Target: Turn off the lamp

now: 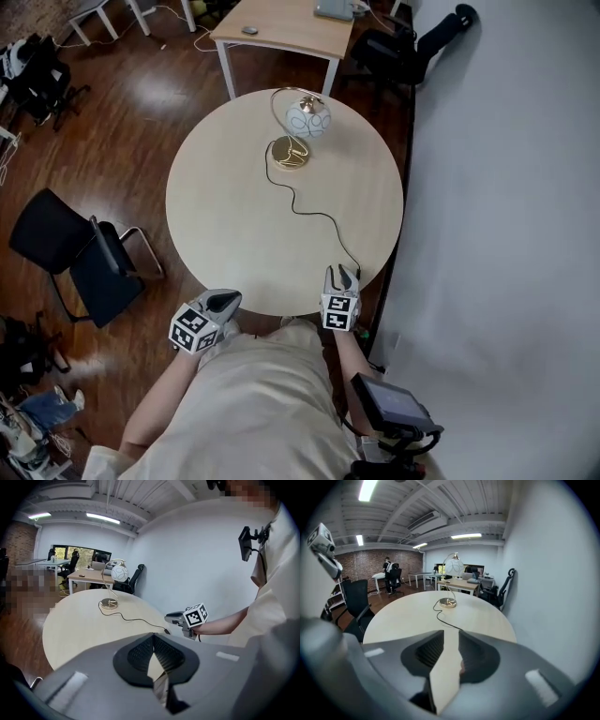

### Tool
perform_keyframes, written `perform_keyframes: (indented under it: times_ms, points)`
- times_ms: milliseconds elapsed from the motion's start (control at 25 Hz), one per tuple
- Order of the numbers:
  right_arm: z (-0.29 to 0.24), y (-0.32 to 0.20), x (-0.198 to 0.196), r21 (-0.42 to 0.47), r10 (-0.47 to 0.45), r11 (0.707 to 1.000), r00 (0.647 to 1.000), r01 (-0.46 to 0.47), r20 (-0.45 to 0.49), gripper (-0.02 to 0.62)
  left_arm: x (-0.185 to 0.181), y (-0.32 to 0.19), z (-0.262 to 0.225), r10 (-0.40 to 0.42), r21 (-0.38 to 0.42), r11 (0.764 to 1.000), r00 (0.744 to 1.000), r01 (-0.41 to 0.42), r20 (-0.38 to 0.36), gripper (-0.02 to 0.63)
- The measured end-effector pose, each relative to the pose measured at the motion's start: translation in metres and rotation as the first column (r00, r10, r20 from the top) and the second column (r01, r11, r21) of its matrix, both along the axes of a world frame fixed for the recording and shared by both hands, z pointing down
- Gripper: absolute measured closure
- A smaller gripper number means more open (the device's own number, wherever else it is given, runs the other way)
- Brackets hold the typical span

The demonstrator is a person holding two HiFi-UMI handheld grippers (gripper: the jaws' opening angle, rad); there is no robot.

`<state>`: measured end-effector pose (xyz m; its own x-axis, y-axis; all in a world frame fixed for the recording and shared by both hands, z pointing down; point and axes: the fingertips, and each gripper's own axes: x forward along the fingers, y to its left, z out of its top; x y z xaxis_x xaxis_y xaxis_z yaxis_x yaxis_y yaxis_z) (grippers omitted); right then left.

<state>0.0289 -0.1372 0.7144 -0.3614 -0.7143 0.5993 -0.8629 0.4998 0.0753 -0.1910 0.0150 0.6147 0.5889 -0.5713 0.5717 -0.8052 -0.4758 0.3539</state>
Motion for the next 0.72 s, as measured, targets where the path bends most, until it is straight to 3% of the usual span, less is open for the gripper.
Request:
perform_keyframes:
  times_ms: [400, 720]
  points:
    - [-0.057, 0.075, -0.057, 0.08, 0.032, 0.996, 0.999, -0.03, -0.023, 0.505, -0.074, 0.078, -0.014, -0.033, 0.085, 0.996, 0.998, 0.038, -0.056, 0.606]
    - [-0.097, 0.162, -0.076, 0.145, 0.057, 0.988, 0.997, -0.049, -0.053, 0.508, -0.106, 0.141, -0.008, -0.025, 0.135, 0.99, 0.991, 0.042, -0.129, 0.606]
